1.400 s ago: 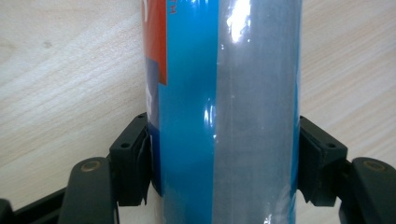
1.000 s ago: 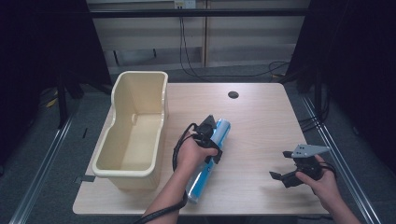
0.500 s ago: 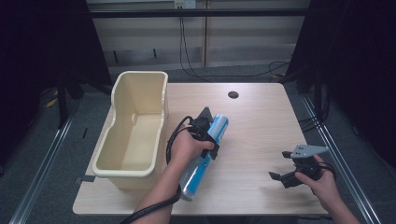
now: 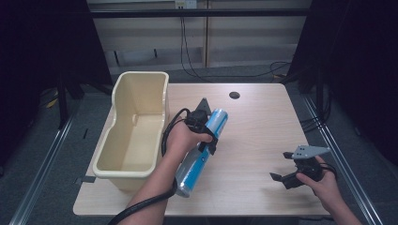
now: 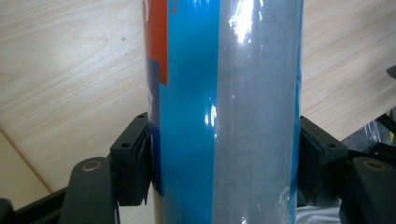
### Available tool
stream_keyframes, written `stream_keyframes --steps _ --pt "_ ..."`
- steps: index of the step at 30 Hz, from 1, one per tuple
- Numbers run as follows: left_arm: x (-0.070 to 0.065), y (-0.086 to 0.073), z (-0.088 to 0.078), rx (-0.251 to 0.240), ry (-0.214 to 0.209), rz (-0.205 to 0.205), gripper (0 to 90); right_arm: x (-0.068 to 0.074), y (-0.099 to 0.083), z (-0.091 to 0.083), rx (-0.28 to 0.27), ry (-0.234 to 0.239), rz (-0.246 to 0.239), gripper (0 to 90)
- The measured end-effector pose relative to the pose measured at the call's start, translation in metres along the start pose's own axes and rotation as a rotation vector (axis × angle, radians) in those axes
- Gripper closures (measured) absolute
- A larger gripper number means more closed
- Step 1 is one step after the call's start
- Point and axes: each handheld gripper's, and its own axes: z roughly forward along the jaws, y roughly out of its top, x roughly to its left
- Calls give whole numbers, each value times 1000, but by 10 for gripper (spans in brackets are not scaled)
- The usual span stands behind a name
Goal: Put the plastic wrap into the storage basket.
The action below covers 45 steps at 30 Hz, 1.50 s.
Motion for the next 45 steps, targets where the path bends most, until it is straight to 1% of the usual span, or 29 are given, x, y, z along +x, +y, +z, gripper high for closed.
stream_keyframes --steps 1,2,3,5,6,9,11,12,13,14,15,16,18,19,20,23,24,27,28,30,31,32,34,37,39,40,43,44,45 --pt "0 0 -2 -4 -1 -11 323 0 0 0 -1 2 -1 22" --pt "0 0 -4 0 -8 -3 323 0 0 0 -1 -1 -2 21" --pt "1 0 -7 2 -2 1 323 0 0 0 -2 -1 -3 21" --pt "0 0 -8 1 -5 -2 323 0 0 0 -1 0 -2 21" --pt "0 1 -11 4 2 2 323 0 0 0 -1 0 -2 21" --pt "1 1 -20 2 -3 -10 323 0 0 0 -4 3 1 21" --pt "2 0 -22 -1 -10 -8 323 0 0 0 -4 4 1 21" --pt "2 0 -26 -3 -6 -17 323 0 0 0 -4 4 0 21" --pt "2 0 -26 -3 -6 -17 323 0 0 0 -4 4 0 21" --pt "3 0 -30 -1 -11 -9 323 0 0 0 -3 0 0 21" --pt "3 0 -30 -1 -11 -9 323 0 0 0 -4 3 0 21" --pt "3 -1 -34 2 -9 -10 323 0 0 0 -4 9 0 21" --pt "3 -1 -36 4 -6 -15 323 0 1 0 -5 7 0 21" --pt "3 -1 -37 -1 -12 -19 323 0 1 0 -3 11 0 21" --pt "4 -2 -40 8 -11 -12 323 0 1 0 -3 11 0 21" --pt "6 -3 -45 10 -15 -15 323 1 1 0 -1 7 -1 22" --pt "6 -3 -46 1 -22 -29 323 1 1 0 -3 8 -1 21" --pt "8 -4 -50 0 -19 -32 323 1 1 0 -5 9 -2 22" --pt "9 -5 -52 7 -11 -28 323 1 1 0 -5 8 -2 22" --pt "10 -5 -55 -3 -16 -42 323 1 1 0 -4 9 -1 22" --pt "10 -5 -57 0 -22 -45 323 1 1 0 -4 9 -1 22" --pt "11 -5 -59 10 -16 -39 323 1 1 0 -4 9 -2 22" --pt "11 -5 -64 -1 -10 -46 323 1 1 1 -2 7 -5 22" --pt "13 -5 -67 3 -7 -42 323 2 2 1 -1 4 -3 22" --pt "13 -6 -71 -4 -14 -43 323 2 2 1 -2 2 -5 22" --pt "13 -6 -72 -6 -10 -51 323 2 2 1 -1 3 -3 22" --pt "15 -7 -78 -13 -9 -52 324 2 2 1 -1 7 -2 22" --pt "16 -7 -81 -13 -16 -52 323 2 1 1 -2 5 -3 22" --pt "16 -8 -82 -16 -12 -52 323 2 1 1 -2 5 -3 22"
